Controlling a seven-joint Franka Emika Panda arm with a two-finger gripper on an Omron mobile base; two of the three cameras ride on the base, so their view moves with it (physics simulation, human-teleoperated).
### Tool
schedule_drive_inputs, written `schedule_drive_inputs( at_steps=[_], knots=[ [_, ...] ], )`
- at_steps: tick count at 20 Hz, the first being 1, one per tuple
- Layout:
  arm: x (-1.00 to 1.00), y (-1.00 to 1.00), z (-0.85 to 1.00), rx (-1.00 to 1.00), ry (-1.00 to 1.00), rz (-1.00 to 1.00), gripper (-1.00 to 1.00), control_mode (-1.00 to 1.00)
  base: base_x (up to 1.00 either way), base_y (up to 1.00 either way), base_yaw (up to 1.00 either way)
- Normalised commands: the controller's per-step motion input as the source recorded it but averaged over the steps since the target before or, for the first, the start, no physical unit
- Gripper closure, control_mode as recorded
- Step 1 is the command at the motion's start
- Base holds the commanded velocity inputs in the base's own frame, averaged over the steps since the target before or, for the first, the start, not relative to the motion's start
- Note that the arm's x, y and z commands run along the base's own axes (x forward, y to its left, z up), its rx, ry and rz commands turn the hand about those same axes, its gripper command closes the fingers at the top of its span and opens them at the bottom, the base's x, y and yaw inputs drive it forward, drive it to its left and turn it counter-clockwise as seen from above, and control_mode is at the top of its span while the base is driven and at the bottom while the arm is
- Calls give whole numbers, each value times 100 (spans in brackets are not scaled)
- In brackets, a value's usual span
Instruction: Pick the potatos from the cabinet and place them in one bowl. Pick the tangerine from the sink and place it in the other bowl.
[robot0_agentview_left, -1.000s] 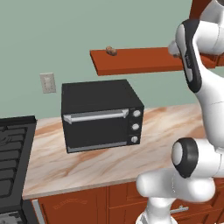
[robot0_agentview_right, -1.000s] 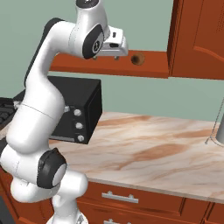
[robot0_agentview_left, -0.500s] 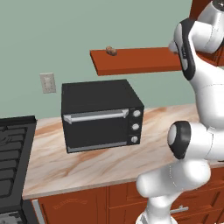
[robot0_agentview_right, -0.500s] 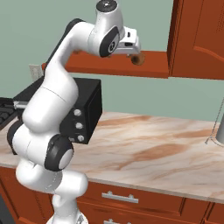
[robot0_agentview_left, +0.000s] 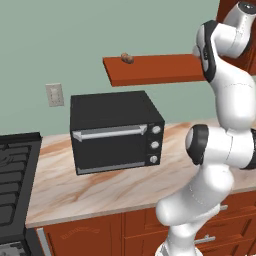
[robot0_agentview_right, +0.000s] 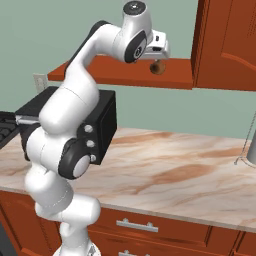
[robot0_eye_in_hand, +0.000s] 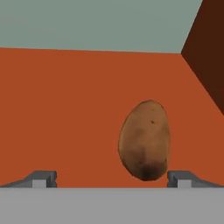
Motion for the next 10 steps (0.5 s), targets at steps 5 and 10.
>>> schedule_drive_inputs(
  at_steps=[5,10],
  knots=[
    [47,-22,0,0,0,-3,-100,-100,0,0,0],
    [44,-25,0,0,0,-2,-100,-100,0,0,0]
  ],
)
